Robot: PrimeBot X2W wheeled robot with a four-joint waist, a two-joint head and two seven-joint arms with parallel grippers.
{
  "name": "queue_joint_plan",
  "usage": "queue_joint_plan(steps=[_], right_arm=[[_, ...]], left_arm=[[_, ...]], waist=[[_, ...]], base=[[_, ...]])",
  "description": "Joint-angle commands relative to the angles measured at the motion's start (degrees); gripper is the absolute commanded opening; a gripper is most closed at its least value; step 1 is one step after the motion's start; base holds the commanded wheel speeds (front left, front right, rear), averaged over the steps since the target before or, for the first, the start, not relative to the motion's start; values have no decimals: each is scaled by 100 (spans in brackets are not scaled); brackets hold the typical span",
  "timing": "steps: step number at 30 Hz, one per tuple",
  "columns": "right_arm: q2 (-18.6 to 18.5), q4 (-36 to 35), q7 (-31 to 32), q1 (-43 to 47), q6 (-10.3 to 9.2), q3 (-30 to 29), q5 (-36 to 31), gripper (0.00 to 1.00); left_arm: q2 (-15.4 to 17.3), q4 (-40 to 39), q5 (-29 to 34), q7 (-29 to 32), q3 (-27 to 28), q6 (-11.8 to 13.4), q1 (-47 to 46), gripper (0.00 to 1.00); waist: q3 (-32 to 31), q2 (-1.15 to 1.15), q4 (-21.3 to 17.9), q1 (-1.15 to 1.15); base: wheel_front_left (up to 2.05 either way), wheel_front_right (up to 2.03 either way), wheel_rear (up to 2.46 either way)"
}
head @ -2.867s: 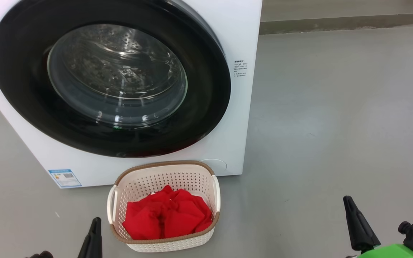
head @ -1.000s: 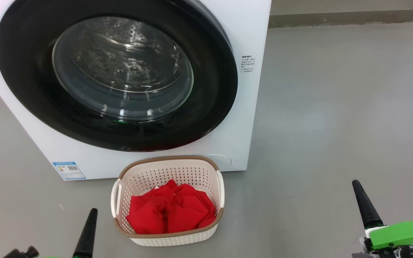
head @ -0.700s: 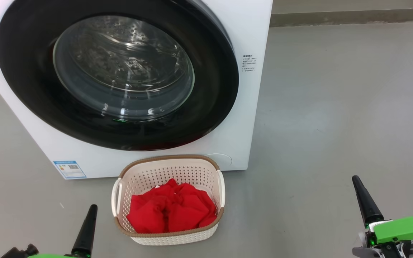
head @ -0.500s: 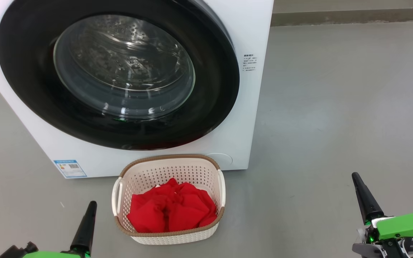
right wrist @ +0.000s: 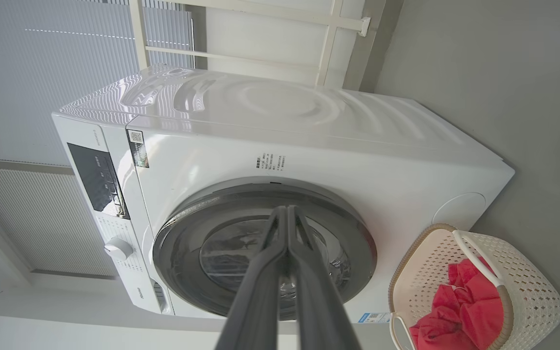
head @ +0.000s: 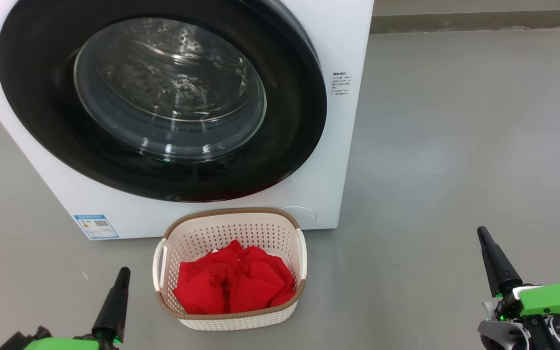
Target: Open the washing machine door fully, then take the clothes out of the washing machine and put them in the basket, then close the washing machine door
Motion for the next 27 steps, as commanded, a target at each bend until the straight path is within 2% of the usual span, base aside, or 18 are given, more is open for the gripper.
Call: queue_joint_plan(steps=[1, 27], right_arm=[[-92, -142, 35, -262, -4, 66, 37, 0], [-53, -138, 78, -266, -4, 11, -8, 0]], left_arm=[[61, -116, -38, 25, 206, -42, -231, 0], [61, -117, -38, 24, 205, -42, -231, 0]], waist=[[0, 0, 0, 0], [0, 0, 0, 0]], base=[[0, 0, 0], [0, 0, 0]])
